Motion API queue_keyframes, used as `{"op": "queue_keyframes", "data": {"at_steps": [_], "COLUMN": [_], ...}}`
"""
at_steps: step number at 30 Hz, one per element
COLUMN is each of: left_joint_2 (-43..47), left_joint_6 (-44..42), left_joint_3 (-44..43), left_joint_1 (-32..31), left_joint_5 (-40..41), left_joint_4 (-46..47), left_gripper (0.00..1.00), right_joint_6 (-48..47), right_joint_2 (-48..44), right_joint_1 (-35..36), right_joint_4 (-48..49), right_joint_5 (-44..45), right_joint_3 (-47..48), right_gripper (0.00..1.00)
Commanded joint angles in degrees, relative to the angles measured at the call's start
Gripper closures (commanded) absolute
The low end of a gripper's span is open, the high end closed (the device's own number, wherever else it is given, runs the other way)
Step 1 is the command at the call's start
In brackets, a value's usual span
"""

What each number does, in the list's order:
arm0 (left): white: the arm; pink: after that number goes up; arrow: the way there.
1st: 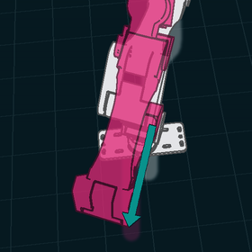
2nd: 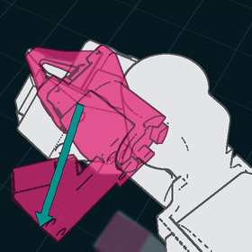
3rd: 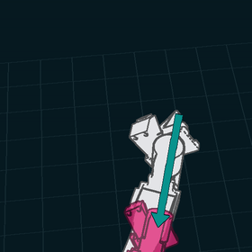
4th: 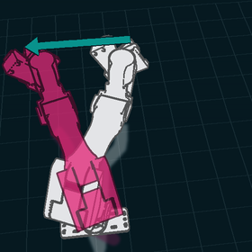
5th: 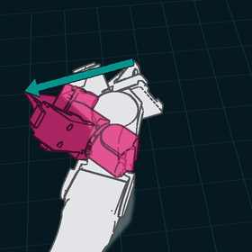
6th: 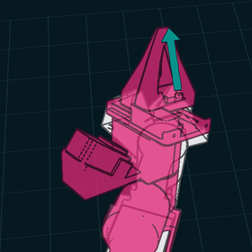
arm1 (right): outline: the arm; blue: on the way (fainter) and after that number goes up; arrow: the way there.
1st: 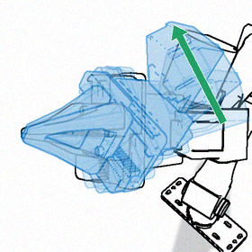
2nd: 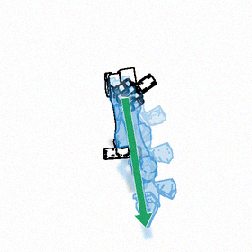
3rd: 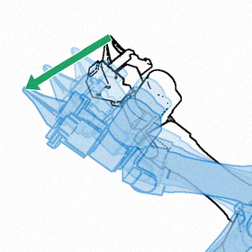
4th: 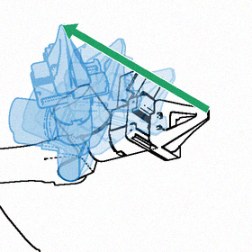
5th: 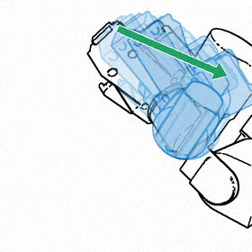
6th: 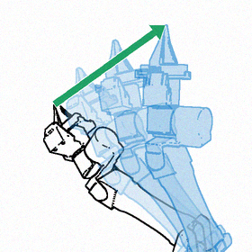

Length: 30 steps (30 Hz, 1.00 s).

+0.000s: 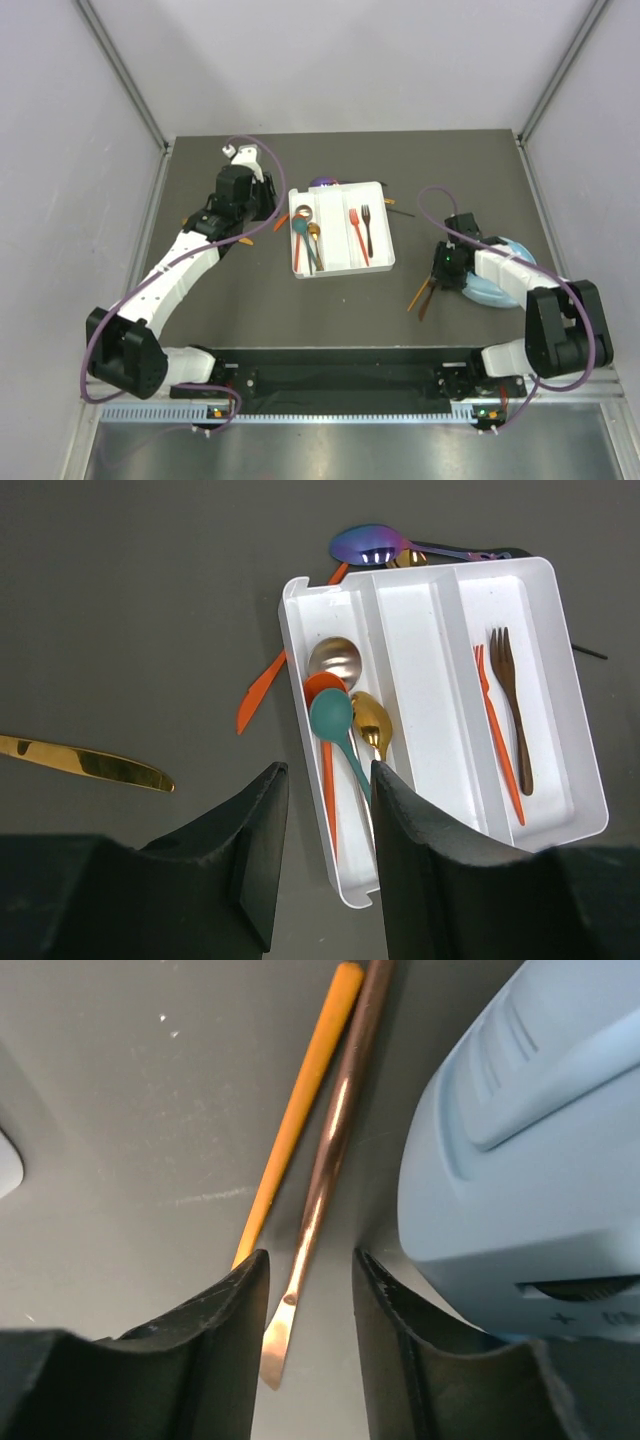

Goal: Sort the eating utensils into containers
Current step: Pick up the fork at the center of the board.

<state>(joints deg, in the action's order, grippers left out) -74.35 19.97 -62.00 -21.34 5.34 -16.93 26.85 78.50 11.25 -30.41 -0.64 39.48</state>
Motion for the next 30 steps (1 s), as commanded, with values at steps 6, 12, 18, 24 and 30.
{"op": "queue_keyframes", "data": {"at_steps": [6, 12, 18, 24, 30], "left_joint_2": [3.07, 3.07, 3.15, 3.07, 2.28], "left_joint_6": [-0.98, -1.42, -2.04, -1.86, -1.07], "left_joint_3": [1.35, 1.53, 2.05, 2.32, 2.58], "left_joint_1": [1.30, 1.74, 2.18, 2.89, 3.94], "left_joint_5": [-1.21, -1.21, -0.95, -1.91, -3.67], "left_joint_4": [4.01, 3.92, 3.92, 4.53, 5.15], "left_gripper": [0.56, 0.56, 0.56, 0.56, 0.56], "right_joint_6": [0.92, 0.83, 1.36, 2.68, 2.33], "right_joint_2": [5.96, 11.49, 14.14, 9.05, 3.51], "right_joint_1": [1.23, 4.92, 8.27, 10.64, 11.52], "right_joint_4": [2.73, 2.99, 2.38, 1.24, -5.43], "right_joint_5": [3.55, 3.10, 4.08, 2.49, 5.21], "right_joint_3": [1.03, 2.18, 3.67, 5.42, 11.31], "right_gripper": [0.90, 1.00, 1.00, 1.00, 1.00]}}
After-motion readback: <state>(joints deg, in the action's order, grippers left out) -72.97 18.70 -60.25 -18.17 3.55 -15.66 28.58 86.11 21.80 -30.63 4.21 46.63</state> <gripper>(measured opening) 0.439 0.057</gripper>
